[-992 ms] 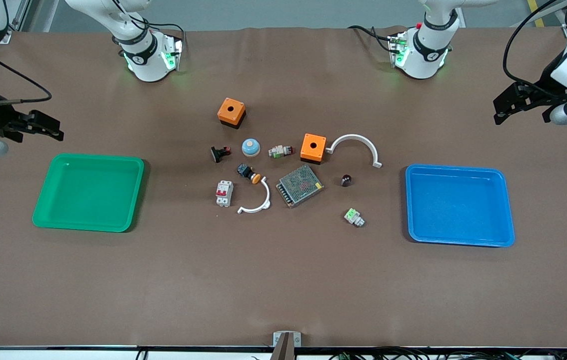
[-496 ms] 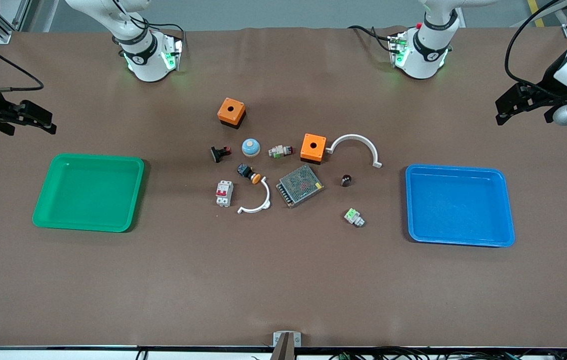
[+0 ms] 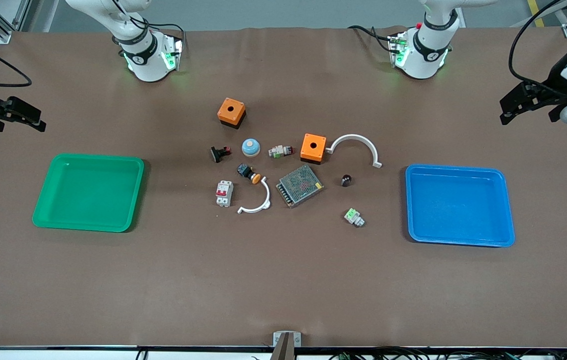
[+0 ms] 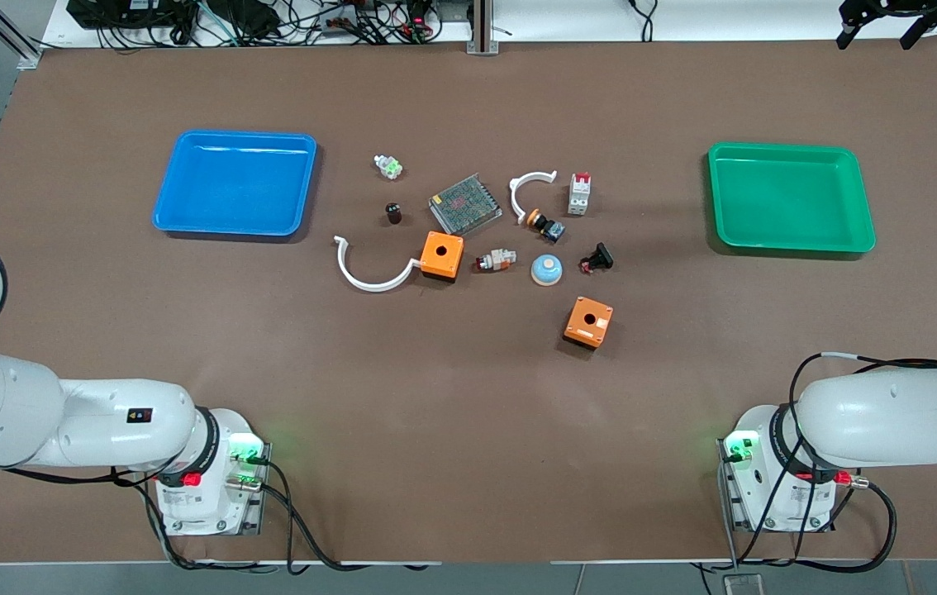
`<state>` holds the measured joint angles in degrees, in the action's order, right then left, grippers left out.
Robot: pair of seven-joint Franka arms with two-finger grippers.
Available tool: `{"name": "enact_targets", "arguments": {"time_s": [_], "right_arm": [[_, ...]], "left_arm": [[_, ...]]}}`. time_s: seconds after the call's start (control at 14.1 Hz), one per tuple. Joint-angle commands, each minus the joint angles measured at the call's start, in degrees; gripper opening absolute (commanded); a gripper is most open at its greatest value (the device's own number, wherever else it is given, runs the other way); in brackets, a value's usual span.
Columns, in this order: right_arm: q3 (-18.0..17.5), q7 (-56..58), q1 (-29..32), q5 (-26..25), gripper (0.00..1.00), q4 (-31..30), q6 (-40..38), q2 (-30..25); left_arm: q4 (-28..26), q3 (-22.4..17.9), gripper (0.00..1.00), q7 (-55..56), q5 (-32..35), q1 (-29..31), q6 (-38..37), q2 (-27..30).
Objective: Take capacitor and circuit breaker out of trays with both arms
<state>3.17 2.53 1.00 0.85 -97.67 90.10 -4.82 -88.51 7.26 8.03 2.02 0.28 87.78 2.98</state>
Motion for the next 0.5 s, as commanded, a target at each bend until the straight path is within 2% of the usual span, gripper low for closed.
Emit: {"name": "enact_targets", "arguments": {"time_s": [0.0, 0.43], "right_arm": [[-0.4, 0.3, 0.7, 0.3, 1.0, -2.1, 0.6, -2.0], [-0.5, 0.4, 0.6, 0.3, 1.0, -1.9, 0.9, -3.0]], "left_arm": [[0.4, 0.0, 1.0, -1.9, -0.4, 0.2, -1.0, 0.7], [0.4, 0.0, 1.0, -2.3, -0.6, 0.2, -1.5, 0.4]]}}
